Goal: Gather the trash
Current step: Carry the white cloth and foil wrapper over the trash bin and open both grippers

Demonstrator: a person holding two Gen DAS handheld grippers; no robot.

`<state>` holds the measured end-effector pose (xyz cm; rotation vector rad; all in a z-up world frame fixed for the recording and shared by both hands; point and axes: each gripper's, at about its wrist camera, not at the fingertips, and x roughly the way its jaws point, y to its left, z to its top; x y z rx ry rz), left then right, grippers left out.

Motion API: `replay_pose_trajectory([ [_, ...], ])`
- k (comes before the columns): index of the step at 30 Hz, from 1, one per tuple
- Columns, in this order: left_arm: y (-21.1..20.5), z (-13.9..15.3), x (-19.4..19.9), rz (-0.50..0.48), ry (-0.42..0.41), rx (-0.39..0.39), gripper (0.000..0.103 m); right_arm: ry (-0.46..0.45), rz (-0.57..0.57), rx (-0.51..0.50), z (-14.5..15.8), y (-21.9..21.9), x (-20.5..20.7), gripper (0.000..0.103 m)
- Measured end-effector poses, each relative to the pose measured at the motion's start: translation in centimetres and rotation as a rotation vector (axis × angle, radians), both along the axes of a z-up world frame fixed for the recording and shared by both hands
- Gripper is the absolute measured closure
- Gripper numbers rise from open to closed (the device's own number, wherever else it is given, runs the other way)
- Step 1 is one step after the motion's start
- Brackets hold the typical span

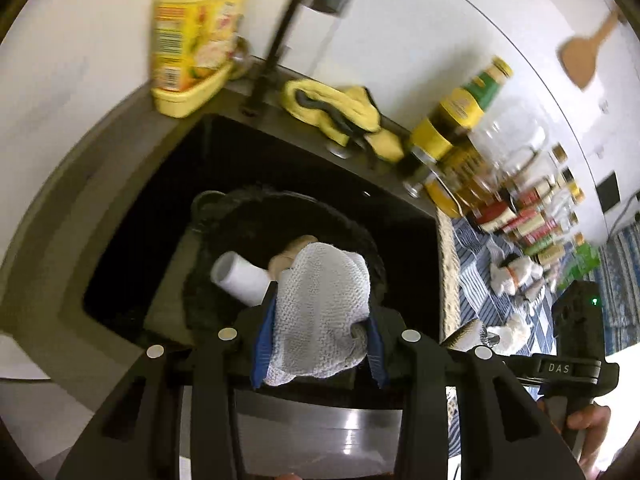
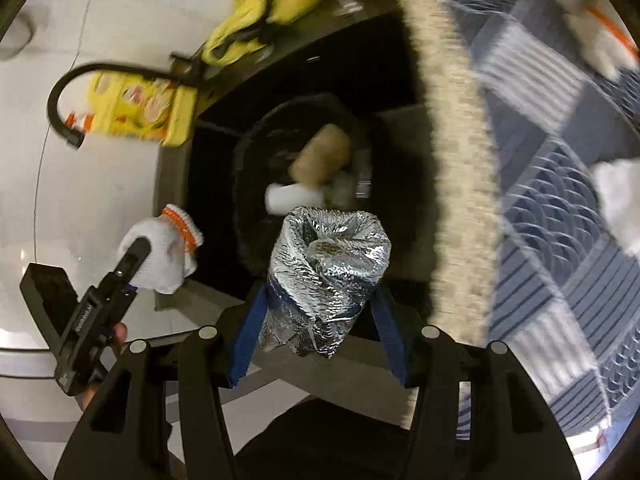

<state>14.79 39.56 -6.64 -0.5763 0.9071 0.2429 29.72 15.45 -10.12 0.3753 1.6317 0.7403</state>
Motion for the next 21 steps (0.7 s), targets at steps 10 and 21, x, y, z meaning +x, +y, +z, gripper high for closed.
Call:
replay_pose_trajectory([
  [10, 3.3, 1.5, -0.9, 0.041, -0.034, -0.027, 0.066, -0.111, 0.077, 0.05, 4.3, 8.3, 2.2, 0.049],
  [21, 4.1, 0.3, 2.2, -0.013, -0.032, -0.027, 0.066, -0.194, 0.14, 0.003, 5.5, 12.4, 5.1, 0.048],
])
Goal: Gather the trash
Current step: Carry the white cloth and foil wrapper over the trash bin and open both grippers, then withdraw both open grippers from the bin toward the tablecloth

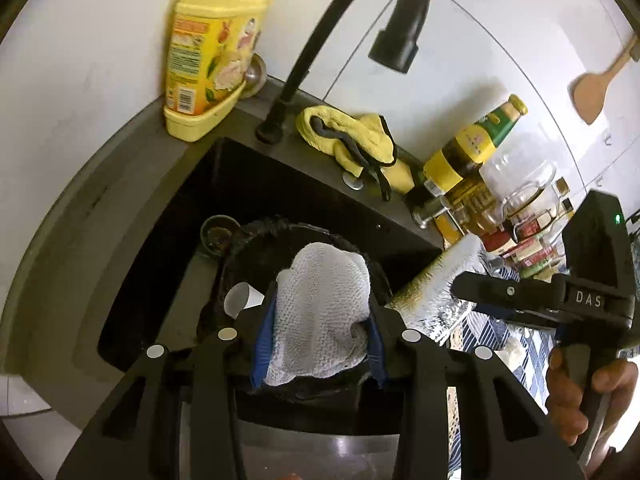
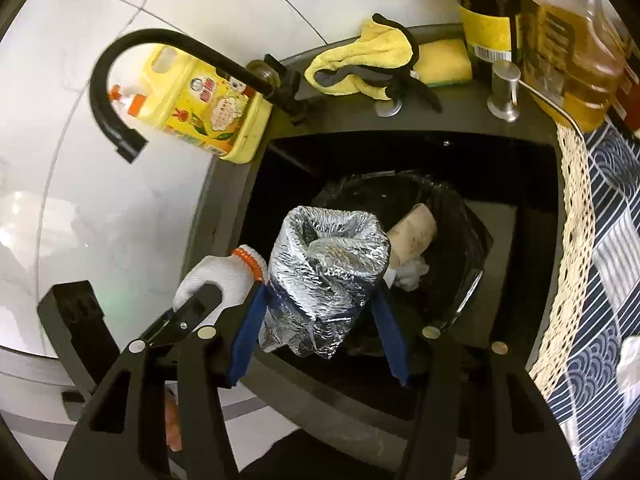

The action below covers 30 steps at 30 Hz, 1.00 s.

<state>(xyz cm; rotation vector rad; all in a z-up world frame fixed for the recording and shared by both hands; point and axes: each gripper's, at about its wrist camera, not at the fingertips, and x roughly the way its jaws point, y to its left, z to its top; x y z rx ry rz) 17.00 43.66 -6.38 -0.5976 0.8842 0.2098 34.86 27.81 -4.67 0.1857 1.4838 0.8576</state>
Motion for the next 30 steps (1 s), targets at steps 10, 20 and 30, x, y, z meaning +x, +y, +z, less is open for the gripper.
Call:
replay_pose_trajectory([
  [10, 1.2, -2.6, 3.3, -0.005, 0.066, -0.048, 0.038, 0.113, 0.012, -0.074, -4.6, 1.8, 2.4, 0.03],
  [20, 1.1, -4.5, 3.7, -0.012, 0.121, -0.057, 0.024, 0.165, -0.057, -0.064, -6.4, -0.2, 3.2, 0.028],
  [30, 0.2, -2.2, 0.9, -0.015, 0.056, -0.037, 0.024, 0.15, -0.12, -0.026, -4.8, -3.5, 1.1, 0.028],
])
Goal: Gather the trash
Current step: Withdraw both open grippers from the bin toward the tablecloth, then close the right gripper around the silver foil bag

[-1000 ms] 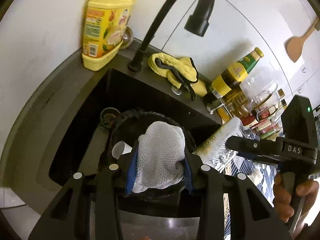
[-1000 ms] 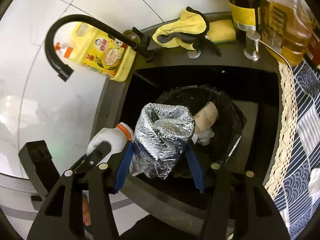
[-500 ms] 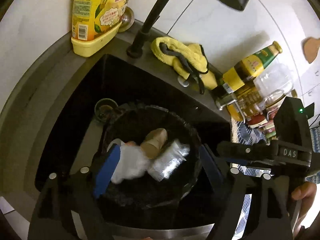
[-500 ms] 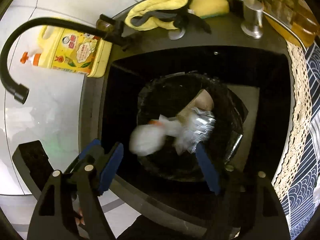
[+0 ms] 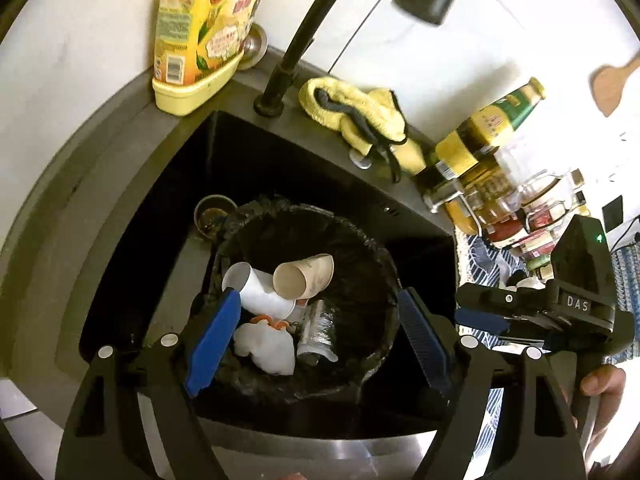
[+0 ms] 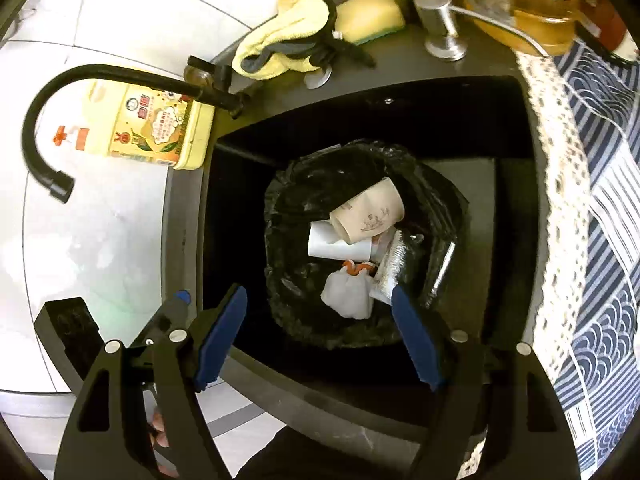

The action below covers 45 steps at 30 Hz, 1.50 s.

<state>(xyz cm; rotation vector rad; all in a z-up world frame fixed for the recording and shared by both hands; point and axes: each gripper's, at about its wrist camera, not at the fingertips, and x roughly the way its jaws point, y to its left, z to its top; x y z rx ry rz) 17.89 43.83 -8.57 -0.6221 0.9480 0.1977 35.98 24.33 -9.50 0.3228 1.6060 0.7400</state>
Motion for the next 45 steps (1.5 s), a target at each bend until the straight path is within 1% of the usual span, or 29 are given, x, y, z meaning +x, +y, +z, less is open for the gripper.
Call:
replay_pose_trajectory([
  [3, -0.4, 0.7, -1.0, 0.003, -0.022, -0.007, 0.024, -0.015, -0.017, 0.007, 0.8, -1.4, -0.8, 0.028],
  [5, -0.7, 0.9, -1.5, -0.001, -0.021, -0.013, 0.024, -0.02, -0.036, 0.006, 1.0, -2.4, -1.3, 0.028],
  [8, -1.4, 1.4, -1.9, -0.024, -0.025, 0.008, 0.024, -0.027, -0.06, 0.016, 1.2, -4.1, -2.1, 0.027],
  [12, -2.2, 1.9, -1.8, -0.048, 0.005, 0.071, 0.024, -0.016, -0.122, 0.018, 0.7, -6.8, -2.5, 0.027],
  [15, -2.6, 2.9, -2.1, -0.057, -0.016, 0.115, 0.024, -0.017, -0.185, 0.021, 0.6, -9.5, -2.6, 0.027],
  [17, -2.9, 3.0, -2.0, -0.06, -0.013, 0.136, 0.024, -0.027, -0.242, 0.001, 0.5, -11.8, -2.6, 0.027],
  [20, -3.6, 2.8, -1.8, -0.089, -0.015, 0.139, 0.024, -0.017, -0.284, -0.038, 0.1, -14.2, -2.3, 0.027],
  [22, -4.3, 2.2, -1.6, -0.122, -0.032, 0.127, 0.024, -0.011, -0.296, -0.071, -0.2, -15.9, -2.1, 0.027],
  [25, -5.4, 0.6, -1.1, -0.15, -0.001, 0.116, 0.024, -0.005, -0.329, -0.117, -0.6, -18.2, -1.7, 0.027],
  [27, -6.1, -0.5, -0.8, -0.16, 0.014, 0.078, 0.024, 0.002, -0.357, -0.16, -0.6, -20.5, -1.7, 0.027],
  [29, -7.0, -1.1, -0.4, -0.175, 0.024, 0.07, 0.024, 0.0, -0.38, -0.194, -0.6, -22.7, -2.0, 0.027],
  [31, -7.9, -1.3, 0.1, -0.188, 0.028, 0.065, 0.024, 0.015, -0.445, -0.217, -0.9, -26.1, -2.6, 0.027],
  [35, -9.6, -1.1, 1.2, -0.208, 0.034, 0.079, 0.024, 0.05, -0.586, -0.222, -1.8, -32.4, -3.1, 0.027],
  [38, -11.2, -1.0, 2.2, -0.221, 0.053, 0.107, 0.024, 0.051, -0.675, -0.19, -2.2, -36.6, -2.6, 0.027],
  [40, -12.5, -1.4, 3.0, -0.219, 0.085, 0.131, 0.024, 0.021, -0.713, -0.167, -2.3, -39.0, -1.9, 0.027],
  [41, -13.1, -1.6, 3.4, -0.215, 0.102, 0.132, 0.024, 0.015, -0.724, -0.153, -2.4, -39.9, -1.4, 0.027],
  [43, -14.8, -1.9, 3.9, -0.207, 0.115, 0.11, 0.024, 0.004, -0.75, -0.101, -2.6, -42.1, 0.1, 0.027],
  [45, -17.1, -1.8, 4.3, -0.196, 0.126, 0.12, 0.024, 0.007, -0.757, -0.06, -3.0, -43.4, 1.4, 0.027],
])
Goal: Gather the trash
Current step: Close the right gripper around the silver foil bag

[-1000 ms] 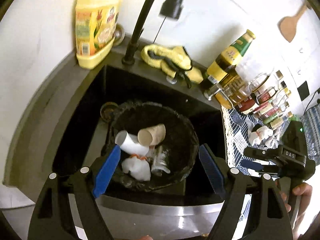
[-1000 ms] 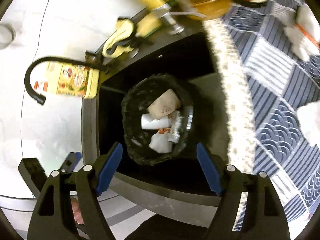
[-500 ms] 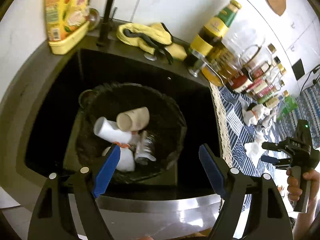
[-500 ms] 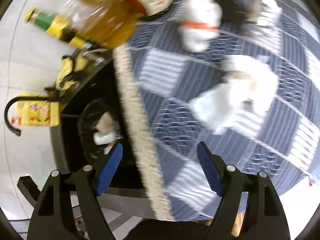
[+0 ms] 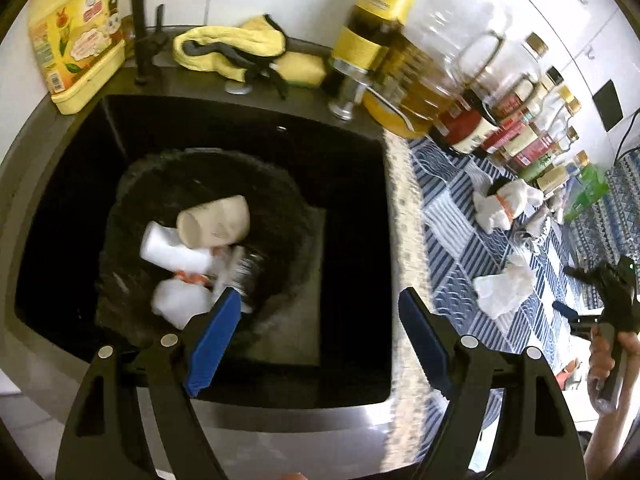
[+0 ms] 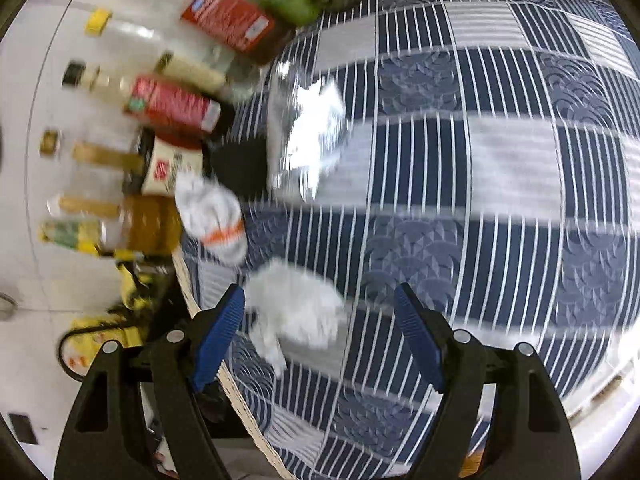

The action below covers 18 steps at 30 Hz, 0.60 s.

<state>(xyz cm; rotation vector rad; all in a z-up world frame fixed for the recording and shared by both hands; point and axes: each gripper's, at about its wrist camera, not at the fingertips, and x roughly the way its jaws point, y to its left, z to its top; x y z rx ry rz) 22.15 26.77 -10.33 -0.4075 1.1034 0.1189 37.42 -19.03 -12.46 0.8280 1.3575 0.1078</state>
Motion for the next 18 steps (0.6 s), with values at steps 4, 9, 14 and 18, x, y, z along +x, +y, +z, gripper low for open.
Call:
replay_pose_trajectory([
  [4, -3.9, 0.6, 0.5, 0.033, 0.006, -0.006, 0.024, 0.014, 0.036, 0.101, -0.9, -1.7, 3.5, 0.027],
  [9, -8.0, 1.0, 1.0, 0.09, 0.031, -0.017, 0.024, 0.025, 0.076, 0.161, -2.2, -1.7, 7.5, 0.027],
  [14, -11.1, 0.4, 1.2, 0.106, 0.073, -0.005, 0.024, 0.063, 0.153, 0.133, -3.6, -0.8, 10.9, 0.023],
  [18, -13.0, -0.7, 1.2, 0.117, 0.099, -0.008, 0.024, 0.075, 0.181, 0.074, -4.4, -0.3, 12.6, 0.023],
])
